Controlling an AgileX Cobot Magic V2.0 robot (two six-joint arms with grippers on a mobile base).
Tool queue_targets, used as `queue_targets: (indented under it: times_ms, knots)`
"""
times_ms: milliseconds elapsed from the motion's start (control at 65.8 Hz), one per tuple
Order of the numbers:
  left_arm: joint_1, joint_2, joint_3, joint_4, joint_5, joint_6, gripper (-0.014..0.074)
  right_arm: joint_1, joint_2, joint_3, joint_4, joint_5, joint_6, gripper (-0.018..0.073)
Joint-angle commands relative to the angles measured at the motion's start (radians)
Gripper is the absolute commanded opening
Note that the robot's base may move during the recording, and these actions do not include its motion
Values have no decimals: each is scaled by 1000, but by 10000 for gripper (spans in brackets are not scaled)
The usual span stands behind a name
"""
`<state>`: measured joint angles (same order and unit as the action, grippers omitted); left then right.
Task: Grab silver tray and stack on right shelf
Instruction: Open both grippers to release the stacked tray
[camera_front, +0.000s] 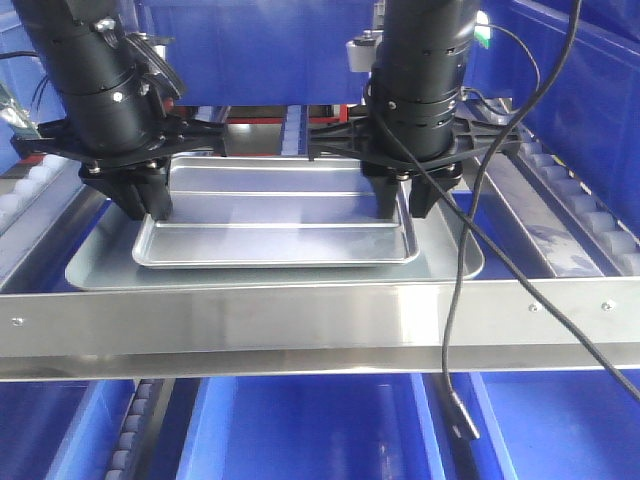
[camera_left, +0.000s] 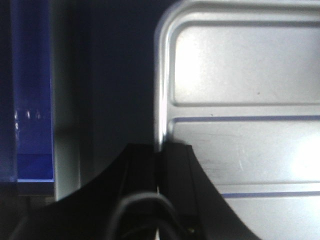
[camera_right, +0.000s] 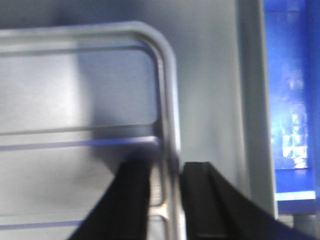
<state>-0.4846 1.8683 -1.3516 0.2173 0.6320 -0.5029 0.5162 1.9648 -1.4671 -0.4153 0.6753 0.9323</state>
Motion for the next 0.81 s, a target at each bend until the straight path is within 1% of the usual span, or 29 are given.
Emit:
queue_targets:
  times_ms: [0, 46, 91, 122, 137, 182, 198, 258, 289, 319, 486, 578, 623, 669, 684, 714, 730, 745, 790]
  knots:
    - [-25, -50, -37, -32, -78, 24, -91, 16, -67, -50, 8, -135, 7, 438]
    - [-25, -50, -37, -28, -77, 24, -83, 16, -67, -50, 8, -129, 7, 461]
    - [-23, -50, -37, -15, -72, 24, -41, 16, -67, -50, 8, -117, 7, 471]
    - [-20, -50, -37, -9, -70, 24, 22, 16, -67, -50, 7, -108, 7, 471]
    - [-21, -50, -37, -9, -70, 24, 36, 16, -67, -50, 7, -106, 7, 471]
    - [-18, -50, -37, -7, -69, 24, 135, 14, -67, -50, 7, -92, 7, 471]
    - [-15, -50, -37, -7, -67, 24, 185, 13, -67, -50, 7, -88, 7, 471]
    - [-9, -50, -37, -5, -57, 24, 297, 8, -67, -50, -7, -67, 7, 471]
    - [1, -50, -37, 1, -46, 24, 326, 4, -67, -50, -13, -54, 7, 471]
    - [5, -50, -37, 3, -39, 24, 332, 1, -67, -50, -14, -43, 7, 471]
    - [36, -50, -37, -1, -25, 24, 327, -19, -67, -50, -14, -30, 7, 471]
    - [36, -50, -37, -4, -25, 24, 326, -18, -68, -50, -14, -33, 7, 469]
    - [36, -50, -37, -4, -25, 24, 311, -15, -68, -50, -14, -33, 7, 468]
    - [36, -50, -37, -4, -23, 24, 261, -15, -70, -50, -14, -33, 7, 447]
    - [36, -50, -37, -4, -23, 24, 235, -15, -70, -50, -14, -31, 7, 431]
    - [36, -50, -37, -4, -14, 24, 155, -15, -73, -50, -14, -30, 7, 384]
    - [36, -50, -37, -4, -11, 24, 120, -15, -74, -50, -14, -29, 7, 354]
    - [36, -50, -37, -4, -8, 24, 83, -15, -74, -50, -14, -28, 7, 301]
    - [36, -50, -37, -4, -5, 24, -25, -15, -75, -50, -14, -26, 7, 181]
